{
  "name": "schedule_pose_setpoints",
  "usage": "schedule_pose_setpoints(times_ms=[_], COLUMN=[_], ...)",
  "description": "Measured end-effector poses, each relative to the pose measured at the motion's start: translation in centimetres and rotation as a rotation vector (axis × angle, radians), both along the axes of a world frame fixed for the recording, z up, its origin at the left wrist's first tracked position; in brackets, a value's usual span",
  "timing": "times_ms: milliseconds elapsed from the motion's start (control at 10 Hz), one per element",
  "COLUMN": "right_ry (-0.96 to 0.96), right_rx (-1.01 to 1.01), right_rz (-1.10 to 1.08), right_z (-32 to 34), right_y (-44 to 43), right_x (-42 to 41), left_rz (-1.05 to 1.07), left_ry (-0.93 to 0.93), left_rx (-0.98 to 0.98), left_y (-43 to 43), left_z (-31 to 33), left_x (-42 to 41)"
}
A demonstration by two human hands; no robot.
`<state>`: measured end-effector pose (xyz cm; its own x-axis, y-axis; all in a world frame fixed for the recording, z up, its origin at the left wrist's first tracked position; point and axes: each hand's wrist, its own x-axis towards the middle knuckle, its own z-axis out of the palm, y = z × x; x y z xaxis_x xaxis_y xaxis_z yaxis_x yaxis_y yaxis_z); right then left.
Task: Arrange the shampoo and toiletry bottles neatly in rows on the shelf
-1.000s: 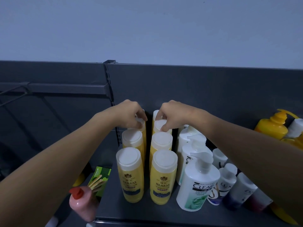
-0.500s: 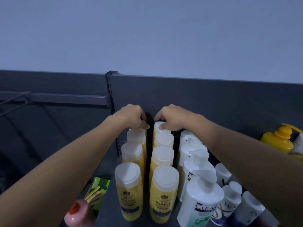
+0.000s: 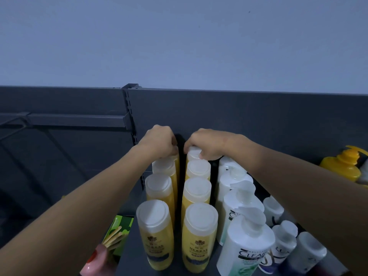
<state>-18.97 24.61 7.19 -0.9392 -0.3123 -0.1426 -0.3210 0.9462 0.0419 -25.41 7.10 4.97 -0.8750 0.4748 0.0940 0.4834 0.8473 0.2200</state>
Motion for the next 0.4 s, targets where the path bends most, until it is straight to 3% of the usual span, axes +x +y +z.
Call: schedule_pose_setpoints(times_ms=[400], right_ry=[0.167], right_rx=[-0.178], right_rz=[-0.081], right_z=[1.1], right_y=[1.3], right_x=[3.3], left_rz=[0.04], left_ry=[0.11], left_rx=[0.037], left_y=[0.2], left_z=[0.8], left_x=[2.8])
